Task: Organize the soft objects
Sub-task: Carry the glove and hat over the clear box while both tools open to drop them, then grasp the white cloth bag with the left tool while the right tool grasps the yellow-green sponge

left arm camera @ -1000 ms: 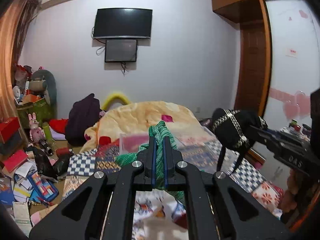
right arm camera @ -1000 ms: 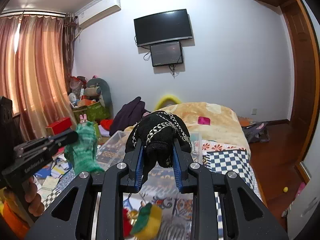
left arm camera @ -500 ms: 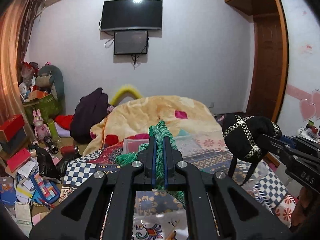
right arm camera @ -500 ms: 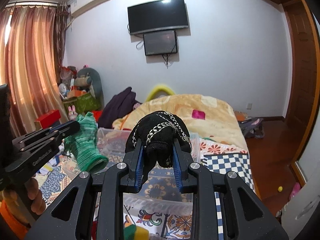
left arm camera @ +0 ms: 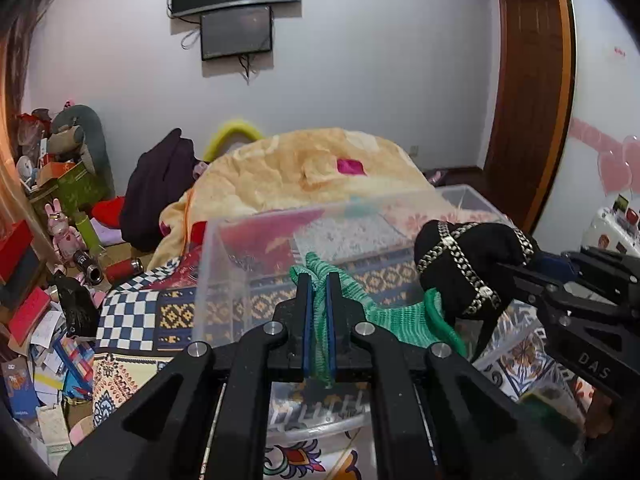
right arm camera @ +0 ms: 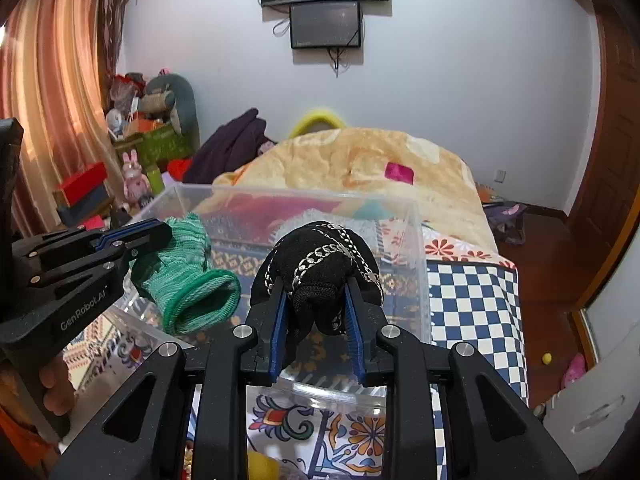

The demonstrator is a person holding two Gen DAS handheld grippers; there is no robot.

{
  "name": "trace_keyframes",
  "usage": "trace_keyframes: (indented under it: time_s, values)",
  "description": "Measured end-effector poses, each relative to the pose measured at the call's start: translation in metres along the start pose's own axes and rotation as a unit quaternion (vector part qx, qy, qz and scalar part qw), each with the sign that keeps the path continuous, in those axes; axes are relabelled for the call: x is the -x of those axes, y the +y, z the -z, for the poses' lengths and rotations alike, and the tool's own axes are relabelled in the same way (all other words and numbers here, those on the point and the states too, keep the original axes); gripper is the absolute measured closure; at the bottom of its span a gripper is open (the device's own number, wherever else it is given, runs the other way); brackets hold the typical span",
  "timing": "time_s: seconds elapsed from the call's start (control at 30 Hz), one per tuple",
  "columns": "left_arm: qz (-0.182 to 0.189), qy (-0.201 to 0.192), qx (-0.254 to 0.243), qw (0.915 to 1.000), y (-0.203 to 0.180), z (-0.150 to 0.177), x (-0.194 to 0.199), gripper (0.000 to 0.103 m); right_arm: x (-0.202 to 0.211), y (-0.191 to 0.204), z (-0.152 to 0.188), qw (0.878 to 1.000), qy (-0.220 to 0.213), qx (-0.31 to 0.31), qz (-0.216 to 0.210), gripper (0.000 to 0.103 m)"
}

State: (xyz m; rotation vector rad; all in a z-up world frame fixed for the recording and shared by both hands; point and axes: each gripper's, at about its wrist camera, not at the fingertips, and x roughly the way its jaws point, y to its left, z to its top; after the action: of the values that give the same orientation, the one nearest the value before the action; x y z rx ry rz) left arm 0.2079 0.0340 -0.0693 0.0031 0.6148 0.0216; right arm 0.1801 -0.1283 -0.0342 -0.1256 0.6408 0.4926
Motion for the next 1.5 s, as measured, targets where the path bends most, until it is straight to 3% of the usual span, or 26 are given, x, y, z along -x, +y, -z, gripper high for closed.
trace_keyframes:
  time_s: [0.13,0.2,0.3,0.43,0.53,0.83,1.0,1.13,1.5]
  values:
    - [0.004,0.014,-0.007,0.9999,-0.003,0.003,-0.004,0.098,-0.004,0.003,-0.001,1.0,0.016,0.002,-0.002,0.077]
    - [0.008,0.018,-0.012,0.9997,-0.005,0.005,-0.003,0.097,-0.004,0.004,-0.001,1.0,0.02,0.009,-0.003,0.071]
    - [0.015,0.017,-0.014,0.9996,-0.007,0.006,0.001,0.091,0.0,0.009,0.001,0.999,0.018,0.026,0.006,0.056]
    - [0.029,0.006,-0.011,0.9995,-0.007,0.006,0.015,0.08,0.014,0.017,0.0,0.999,-0.005,0.049,0.016,0.052]
    - [0.035,-0.013,-0.013,0.9992,-0.007,0.005,0.032,0.069,0.026,0.018,-0.001,0.998,-0.025,0.053,0.016,0.038]
    - [0.049,-0.069,-0.016,0.9962,-0.01,0.011,0.089,0.049,0.065,0.016,0.004,0.997,-0.072,0.028,-0.001,0.036]
    - [0.048,-0.078,-0.015,0.9957,-0.009,0.022,0.11,0.037,0.078,0.017,0.013,0.996,-0.082,0.02,-0.017,0.031]
    - [0.058,-0.066,-0.007,0.9962,-0.004,0.035,0.117,0.03,0.081,0.02,0.025,0.997,-0.075,0.019,-0.024,0.031]
    - [0.067,0.01,0.004,0.9977,-0.003,0.094,0.097,0.03,0.07,0.02,0.062,0.997,-0.022,-0.018,-0.065,0.031]
